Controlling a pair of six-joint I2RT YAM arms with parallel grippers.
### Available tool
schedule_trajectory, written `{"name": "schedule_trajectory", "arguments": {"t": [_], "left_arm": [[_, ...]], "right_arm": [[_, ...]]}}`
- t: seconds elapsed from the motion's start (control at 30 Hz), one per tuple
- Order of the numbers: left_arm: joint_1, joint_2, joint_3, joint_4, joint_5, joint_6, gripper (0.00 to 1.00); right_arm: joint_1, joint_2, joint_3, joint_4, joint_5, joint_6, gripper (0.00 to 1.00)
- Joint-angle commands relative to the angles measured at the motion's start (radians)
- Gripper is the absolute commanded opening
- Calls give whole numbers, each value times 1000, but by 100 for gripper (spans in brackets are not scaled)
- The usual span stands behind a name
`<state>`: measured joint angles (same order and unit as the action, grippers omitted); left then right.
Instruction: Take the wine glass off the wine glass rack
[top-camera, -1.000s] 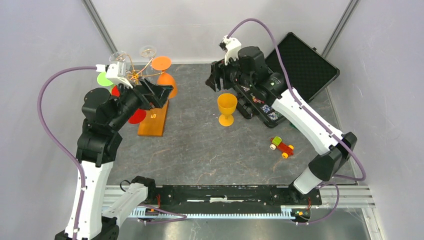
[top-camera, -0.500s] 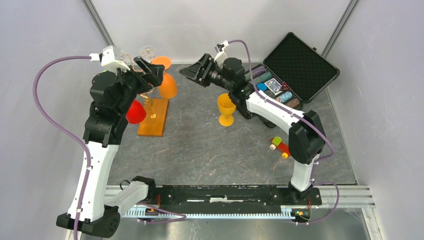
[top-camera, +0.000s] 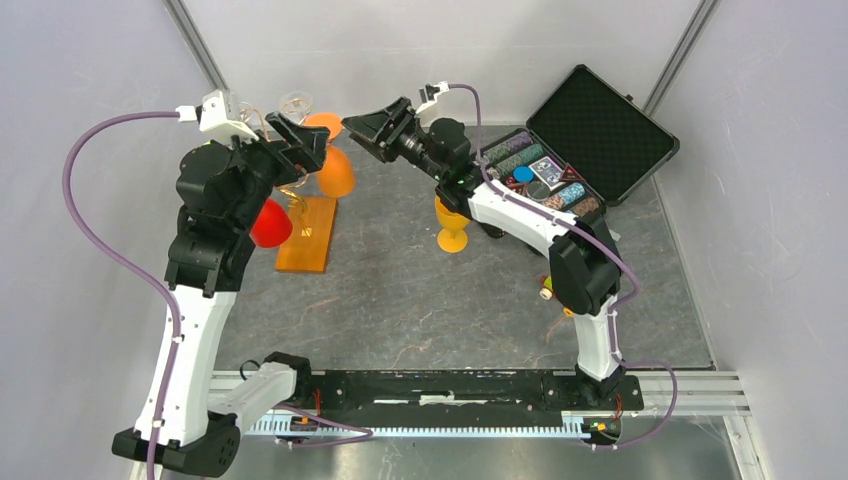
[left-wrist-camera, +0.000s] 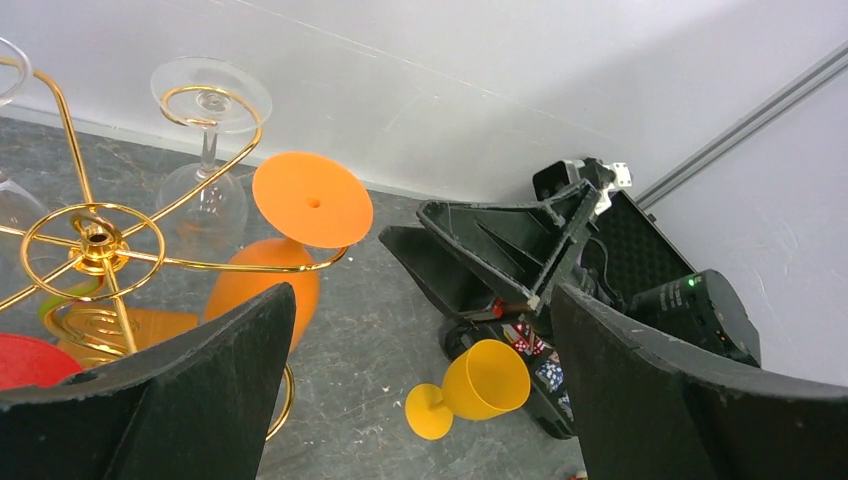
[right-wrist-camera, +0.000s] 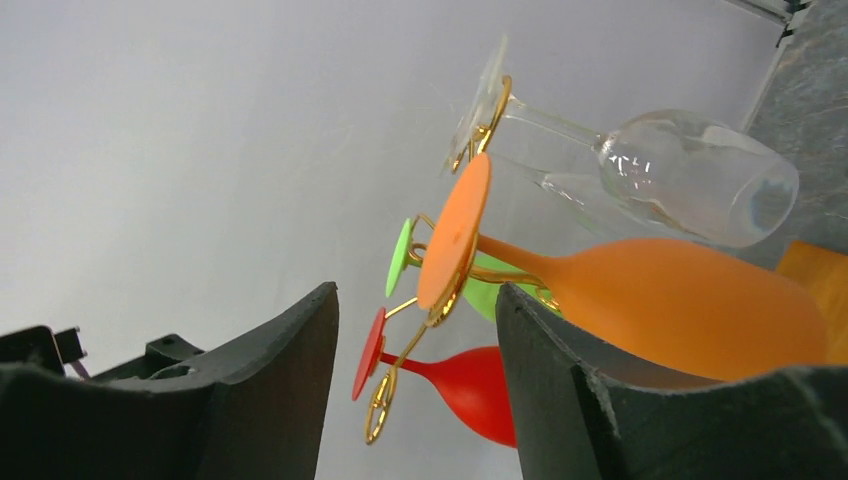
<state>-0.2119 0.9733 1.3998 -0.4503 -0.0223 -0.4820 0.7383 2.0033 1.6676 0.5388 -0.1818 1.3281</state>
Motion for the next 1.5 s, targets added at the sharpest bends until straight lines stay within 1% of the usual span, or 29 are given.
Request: {"name": "schedule_trajectory", "arguments": {"t": [0.0,0.1,0.23,0.27,0.47,0.53,0.63,0.83,0.97,1.1,1.13,1.3,1.47], "left_arm": [[-1,-35,39,21,18,12,100],[-1,-55,42,9,18,17,100],[-1,-81,38,-5,18,17,100],[-1,-88,37,-8,41,18,100],[-1,-114,39,-37,71,25,100],[-1,-120,43,-46,79,28,100],[-2,-129,42,-53,89,32,100],[-1,-137,44,-72,92,44,100],[-1,-135,39,-77,90,49,100],[-1,-132,35,-80,93,45,100],[-1,-133,34,-80,95,45,100],[-1,-139,36,-81,79,45,100],[-1,-135,38,-88,72,42,100]], "right_arm": [[10,43,114,-36,50,25,62],[12,57,141,-80,71,30,55],[13,84,186,-108,77,31,53],[13,94,198,-114,75,32,53],[16,146,290,-148,71,41,52],[18,167,332,-183,71,41,50],[20,181,345,-191,73,63,48],[26,186,356,-182,66,60,29],[26,184,397,-252,76,12,18],[26,171,394,-273,82,4,1],[26,168,394,-277,83,2,0],[26,142,416,-337,97,-1,0],[26,82,386,-377,117,-17,0]]}}
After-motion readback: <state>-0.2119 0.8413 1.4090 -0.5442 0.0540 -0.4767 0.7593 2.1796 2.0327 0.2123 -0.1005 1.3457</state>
